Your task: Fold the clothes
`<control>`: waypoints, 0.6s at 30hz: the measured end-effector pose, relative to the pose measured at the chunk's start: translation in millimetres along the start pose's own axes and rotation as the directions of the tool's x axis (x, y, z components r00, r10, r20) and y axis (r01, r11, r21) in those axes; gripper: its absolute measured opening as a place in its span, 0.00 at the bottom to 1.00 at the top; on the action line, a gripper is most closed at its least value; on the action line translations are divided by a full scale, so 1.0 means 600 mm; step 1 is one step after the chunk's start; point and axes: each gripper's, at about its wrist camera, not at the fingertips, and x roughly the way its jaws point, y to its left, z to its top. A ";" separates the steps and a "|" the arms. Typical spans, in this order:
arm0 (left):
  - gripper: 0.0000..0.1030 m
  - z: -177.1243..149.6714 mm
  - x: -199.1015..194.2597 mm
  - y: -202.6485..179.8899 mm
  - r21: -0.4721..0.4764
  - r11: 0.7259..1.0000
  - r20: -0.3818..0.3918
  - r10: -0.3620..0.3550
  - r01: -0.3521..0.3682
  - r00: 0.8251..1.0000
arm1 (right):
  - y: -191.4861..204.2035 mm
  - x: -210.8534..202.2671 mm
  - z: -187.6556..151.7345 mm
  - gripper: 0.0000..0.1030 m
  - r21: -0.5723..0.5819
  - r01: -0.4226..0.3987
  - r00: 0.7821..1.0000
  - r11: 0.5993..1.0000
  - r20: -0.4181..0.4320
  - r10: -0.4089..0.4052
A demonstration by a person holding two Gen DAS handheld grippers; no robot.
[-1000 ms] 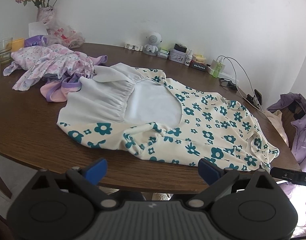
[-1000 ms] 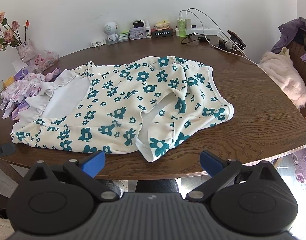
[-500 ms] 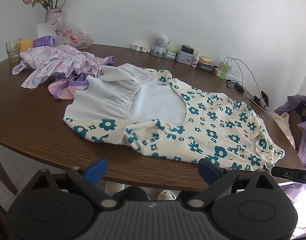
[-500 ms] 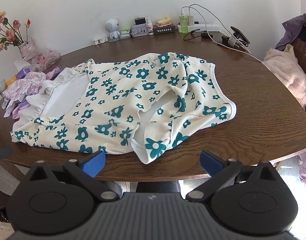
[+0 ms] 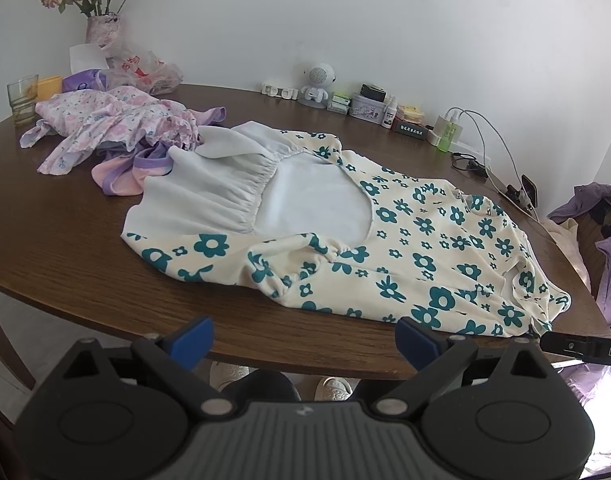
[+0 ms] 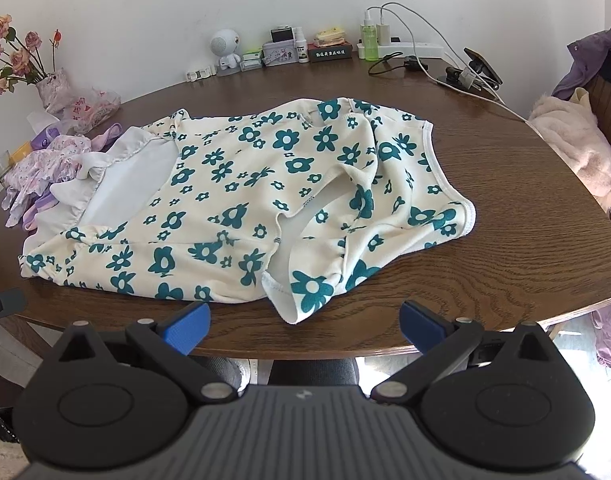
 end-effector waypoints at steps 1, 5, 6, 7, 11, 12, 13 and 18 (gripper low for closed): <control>0.95 0.001 0.000 0.000 -0.002 1.000 0.001 0.002 -0.002 1.000 | 0.000 0.001 0.001 1.00 -0.001 -0.001 1.000 1.000 -0.001 0.001; 0.95 0.009 0.004 0.002 -0.010 1.000 0.005 0.009 -0.009 1.000 | -0.006 -0.001 0.010 1.00 0.008 -0.034 0.999 0.999 0.010 0.034; 0.95 0.013 0.005 0.001 -0.010 1.000 0.007 0.009 -0.009 1.000 | -0.006 -0.002 0.013 1.00 0.007 -0.029 1.000 1.000 0.012 0.028; 0.95 0.016 0.006 0.001 -0.010 1.000 0.009 0.009 -0.009 1.000 | -0.005 0.000 0.017 1.00 0.001 -0.012 1.000 1.000 0.006 0.012; 0.95 0.029 0.013 -0.003 -0.004 1.000 0.010 0.007 -0.007 1.000 | -0.004 0.010 0.027 1.00 -0.018 0.018 1.000 1.000 -0.018 -0.019; 0.95 0.031 0.015 -0.005 -0.002 1.000 0.008 0.006 -0.006 1.000 | -0.004 0.013 0.029 1.00 -0.022 0.020 1.000 1.000 -0.023 -0.021; 0.95 0.034 0.017 -0.007 0.002 1.000 0.009 0.006 -0.006 1.000 | -0.004 0.014 0.031 1.00 -0.023 0.017 1.000 1.000 -0.023 -0.018; 0.95 0.048 0.026 -0.018 0.018 1.000 0.015 0.000 0.000 1.000 | -0.009 0.016 0.043 1.00 -0.016 -0.012 1.000 1.000 -0.024 0.012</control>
